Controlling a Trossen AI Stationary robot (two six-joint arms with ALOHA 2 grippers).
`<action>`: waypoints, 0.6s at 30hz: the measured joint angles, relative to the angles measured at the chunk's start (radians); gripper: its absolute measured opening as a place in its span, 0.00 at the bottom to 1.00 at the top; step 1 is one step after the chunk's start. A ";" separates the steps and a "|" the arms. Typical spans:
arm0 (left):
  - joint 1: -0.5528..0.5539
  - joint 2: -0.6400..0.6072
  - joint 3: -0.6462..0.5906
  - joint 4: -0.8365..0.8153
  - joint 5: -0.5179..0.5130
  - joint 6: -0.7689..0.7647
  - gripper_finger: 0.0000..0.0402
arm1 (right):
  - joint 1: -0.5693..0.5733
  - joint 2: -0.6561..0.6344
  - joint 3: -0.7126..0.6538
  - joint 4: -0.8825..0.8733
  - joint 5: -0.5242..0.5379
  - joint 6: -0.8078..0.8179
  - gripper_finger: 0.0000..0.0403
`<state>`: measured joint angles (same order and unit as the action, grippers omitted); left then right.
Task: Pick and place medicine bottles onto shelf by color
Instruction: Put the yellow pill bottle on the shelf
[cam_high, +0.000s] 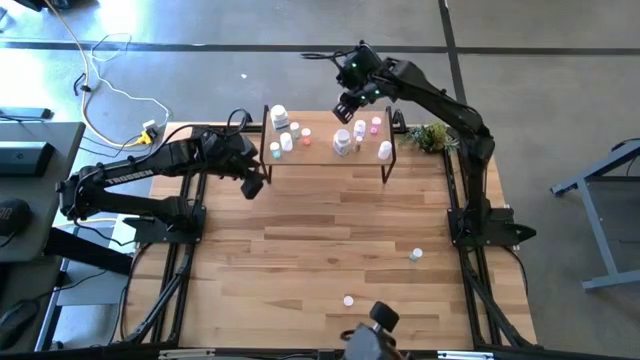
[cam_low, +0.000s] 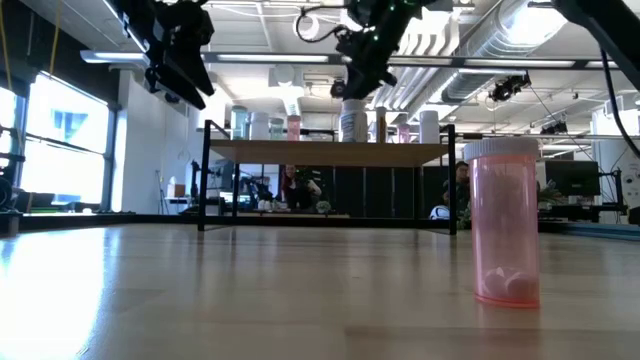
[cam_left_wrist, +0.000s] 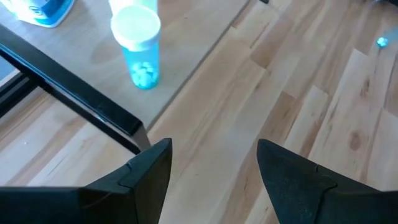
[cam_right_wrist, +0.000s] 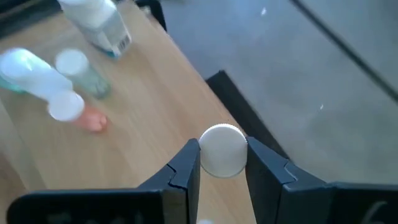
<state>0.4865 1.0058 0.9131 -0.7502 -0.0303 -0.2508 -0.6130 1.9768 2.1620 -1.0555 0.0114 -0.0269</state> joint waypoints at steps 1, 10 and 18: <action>0.003 0.000 0.000 0.000 0.000 0.000 0.56 | -0.006 0.007 0.000 -0.008 -0.012 0.000 0.20; 0.018 0.000 0.000 0.000 0.000 -0.007 0.56 | -0.018 0.048 0.000 -0.087 -0.064 0.000 0.20; 0.018 0.000 0.000 0.000 0.000 -0.011 0.56 | -0.018 0.072 0.000 -0.150 -0.075 0.004 0.20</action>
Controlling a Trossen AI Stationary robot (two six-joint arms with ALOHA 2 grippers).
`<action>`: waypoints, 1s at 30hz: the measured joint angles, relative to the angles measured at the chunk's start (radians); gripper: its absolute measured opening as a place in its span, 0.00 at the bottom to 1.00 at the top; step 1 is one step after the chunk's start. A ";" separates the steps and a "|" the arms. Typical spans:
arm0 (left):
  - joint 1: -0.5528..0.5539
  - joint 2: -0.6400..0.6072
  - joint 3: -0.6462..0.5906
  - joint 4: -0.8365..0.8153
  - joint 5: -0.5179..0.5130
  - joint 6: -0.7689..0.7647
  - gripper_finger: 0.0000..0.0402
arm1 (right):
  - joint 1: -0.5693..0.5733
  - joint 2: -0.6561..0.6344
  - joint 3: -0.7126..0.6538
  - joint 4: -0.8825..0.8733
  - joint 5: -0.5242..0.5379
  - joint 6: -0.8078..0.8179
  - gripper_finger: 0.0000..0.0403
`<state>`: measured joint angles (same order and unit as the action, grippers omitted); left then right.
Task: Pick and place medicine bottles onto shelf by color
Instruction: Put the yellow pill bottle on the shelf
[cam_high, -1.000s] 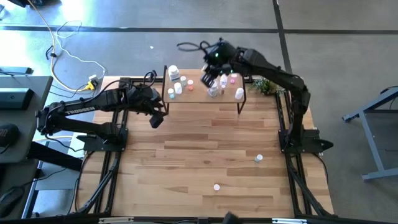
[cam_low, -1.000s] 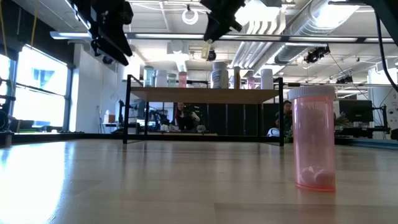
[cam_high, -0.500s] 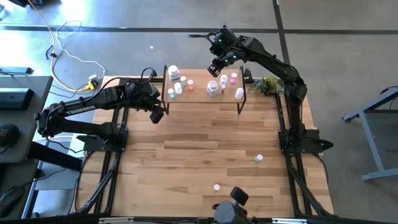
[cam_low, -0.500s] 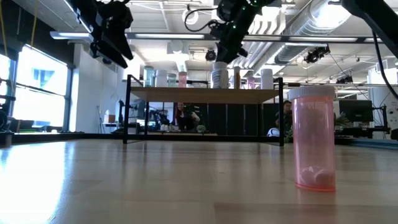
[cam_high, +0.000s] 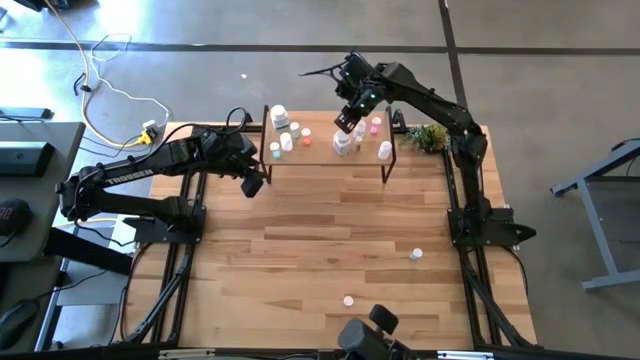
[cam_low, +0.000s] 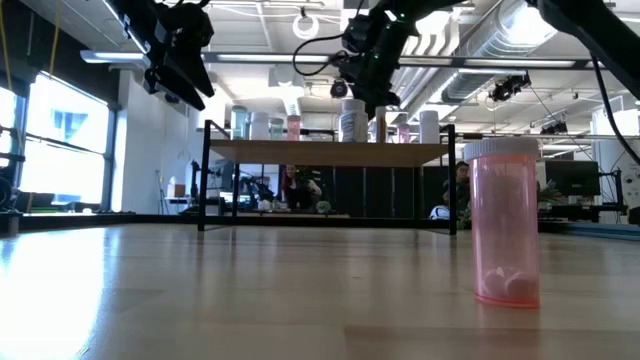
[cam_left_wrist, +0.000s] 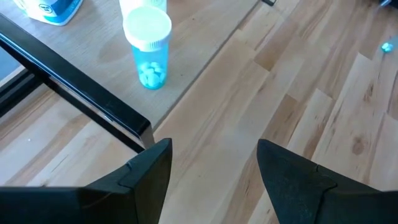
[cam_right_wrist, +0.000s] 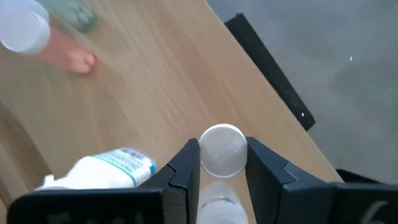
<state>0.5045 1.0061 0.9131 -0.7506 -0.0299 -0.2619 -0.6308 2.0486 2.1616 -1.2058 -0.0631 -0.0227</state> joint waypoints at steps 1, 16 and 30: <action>0.000 0.000 0.000 0.000 0.000 0.000 0.56 | 0.000 0.001 0.000 -0.006 0.000 0.003 0.20; 0.000 0.000 0.000 0.000 0.000 0.003 0.56 | -0.004 0.001 0.000 -0.017 -0.001 0.018 0.27; 0.000 0.000 0.000 -0.001 0.000 0.003 0.56 | -0.004 0.001 0.000 -0.001 0.006 -0.001 0.39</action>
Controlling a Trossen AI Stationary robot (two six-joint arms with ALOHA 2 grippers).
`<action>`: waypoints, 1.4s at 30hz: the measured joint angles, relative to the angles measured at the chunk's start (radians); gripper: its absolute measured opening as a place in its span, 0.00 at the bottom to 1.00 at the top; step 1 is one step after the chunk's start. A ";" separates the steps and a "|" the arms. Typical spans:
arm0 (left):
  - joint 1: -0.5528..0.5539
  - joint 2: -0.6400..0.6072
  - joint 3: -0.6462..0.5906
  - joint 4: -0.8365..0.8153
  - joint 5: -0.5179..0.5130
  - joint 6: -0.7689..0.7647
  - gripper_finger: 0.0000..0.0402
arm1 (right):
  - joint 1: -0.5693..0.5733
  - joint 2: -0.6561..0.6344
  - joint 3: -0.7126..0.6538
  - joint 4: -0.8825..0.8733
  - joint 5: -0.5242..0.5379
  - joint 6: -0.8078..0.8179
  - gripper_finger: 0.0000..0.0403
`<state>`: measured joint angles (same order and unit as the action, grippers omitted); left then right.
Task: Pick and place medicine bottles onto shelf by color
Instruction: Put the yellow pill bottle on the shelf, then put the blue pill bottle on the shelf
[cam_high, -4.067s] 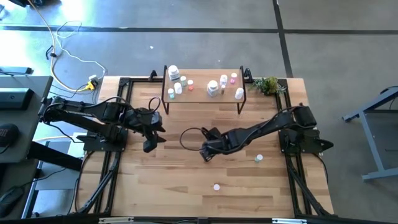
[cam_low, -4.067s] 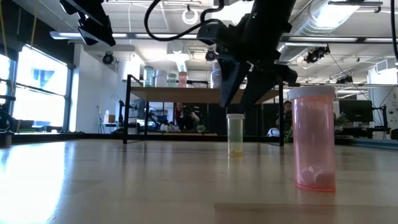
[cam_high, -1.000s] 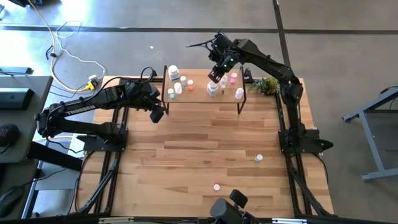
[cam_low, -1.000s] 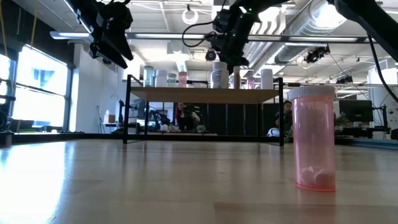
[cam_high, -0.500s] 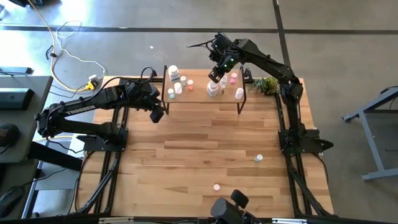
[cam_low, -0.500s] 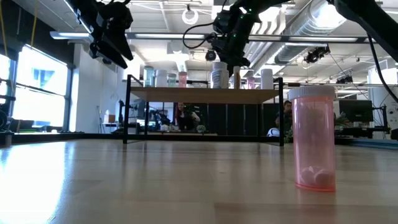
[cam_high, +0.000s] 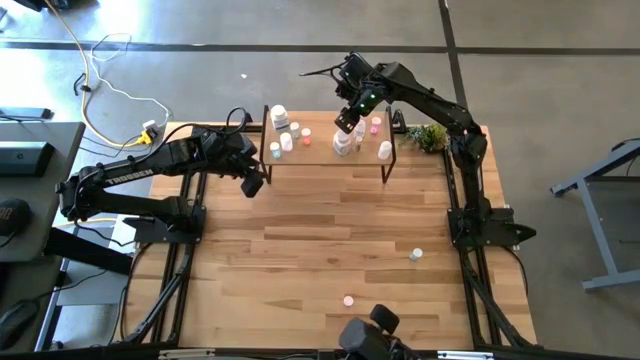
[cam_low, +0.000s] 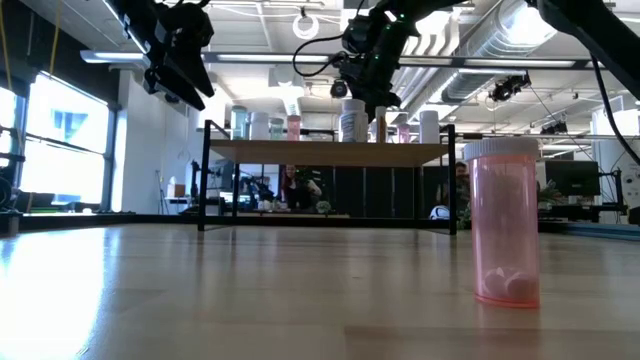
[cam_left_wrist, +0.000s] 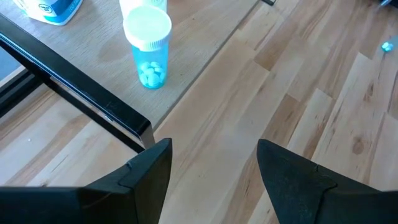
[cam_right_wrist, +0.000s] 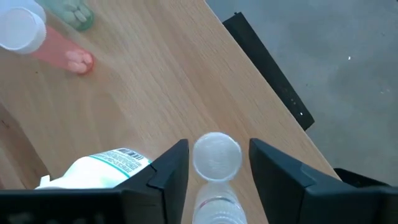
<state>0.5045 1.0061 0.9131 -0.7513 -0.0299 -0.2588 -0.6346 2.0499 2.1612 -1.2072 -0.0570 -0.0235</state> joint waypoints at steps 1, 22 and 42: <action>0.000 0.000 0.000 0.000 0.000 0.000 0.56 | 0.000 0.000 0.000 0.000 0.000 0.000 0.40; 0.000 0.000 0.000 -0.001 0.001 0.060 0.56 | 0.072 -0.065 0.162 -0.145 0.004 0.172 0.42; -0.174 0.000 0.000 -0.038 0.123 0.160 0.56 | 0.569 -0.074 0.150 -0.362 0.294 0.519 0.42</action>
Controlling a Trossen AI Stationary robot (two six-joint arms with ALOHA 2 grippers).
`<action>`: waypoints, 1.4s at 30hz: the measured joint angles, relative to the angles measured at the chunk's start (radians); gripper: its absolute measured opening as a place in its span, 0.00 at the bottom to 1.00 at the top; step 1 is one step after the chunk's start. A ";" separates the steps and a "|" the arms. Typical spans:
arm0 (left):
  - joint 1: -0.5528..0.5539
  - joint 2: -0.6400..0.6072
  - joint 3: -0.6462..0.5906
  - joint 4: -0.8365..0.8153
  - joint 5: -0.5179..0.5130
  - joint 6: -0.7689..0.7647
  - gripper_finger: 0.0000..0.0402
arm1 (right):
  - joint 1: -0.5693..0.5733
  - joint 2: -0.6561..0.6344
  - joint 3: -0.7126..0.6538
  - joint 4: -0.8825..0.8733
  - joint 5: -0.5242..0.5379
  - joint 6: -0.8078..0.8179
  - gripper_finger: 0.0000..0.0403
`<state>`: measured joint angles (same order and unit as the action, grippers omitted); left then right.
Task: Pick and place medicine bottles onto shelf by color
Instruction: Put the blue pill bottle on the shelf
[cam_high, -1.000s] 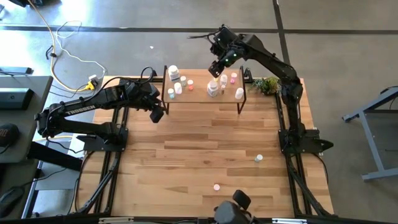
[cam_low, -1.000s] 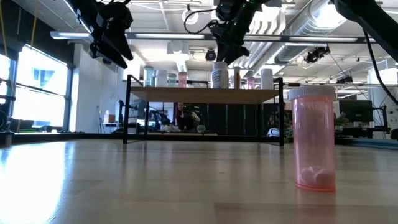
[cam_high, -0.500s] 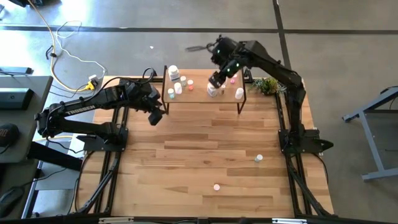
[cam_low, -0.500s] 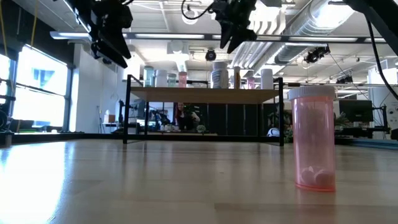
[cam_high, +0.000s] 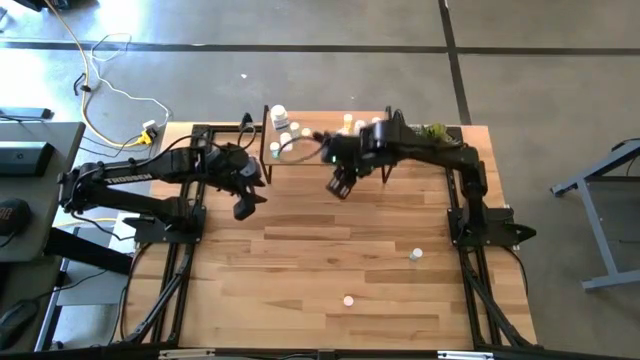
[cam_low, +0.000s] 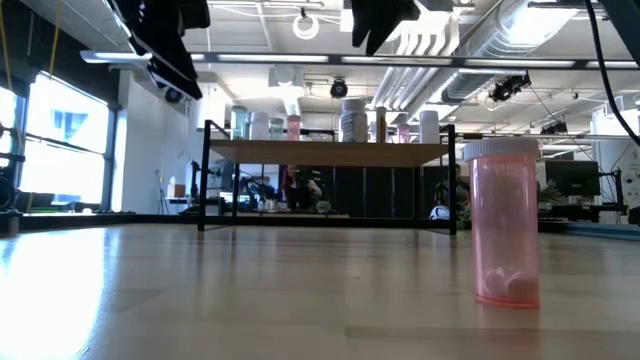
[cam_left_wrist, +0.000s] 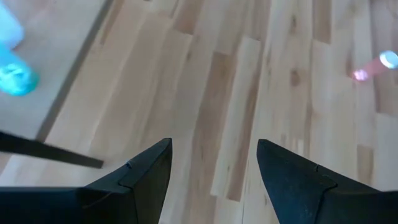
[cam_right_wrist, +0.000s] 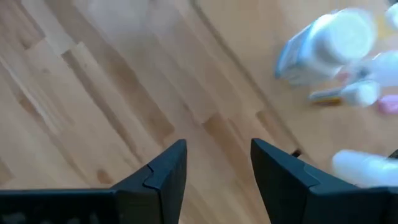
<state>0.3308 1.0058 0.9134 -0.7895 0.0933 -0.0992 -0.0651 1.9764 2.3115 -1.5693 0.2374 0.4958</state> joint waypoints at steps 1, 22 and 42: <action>-0.009 0.000 0.000 0.000 0.000 0.008 0.56 | 0.023 -0.001 -0.005 -0.005 0.006 0.025 0.42; -0.124 0.000 0.000 -0.019 -0.004 0.025 0.56 | 0.358 -0.004 -0.373 -0.002 -0.039 0.523 0.42; -0.130 0.000 0.000 -0.014 -0.013 -0.061 0.56 | 0.540 -0.402 -0.864 -0.002 -0.072 0.878 0.42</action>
<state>0.2008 1.0058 0.9134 -0.8030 0.0801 -0.1604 0.4748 1.5742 1.4479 -1.5711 0.1652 1.3738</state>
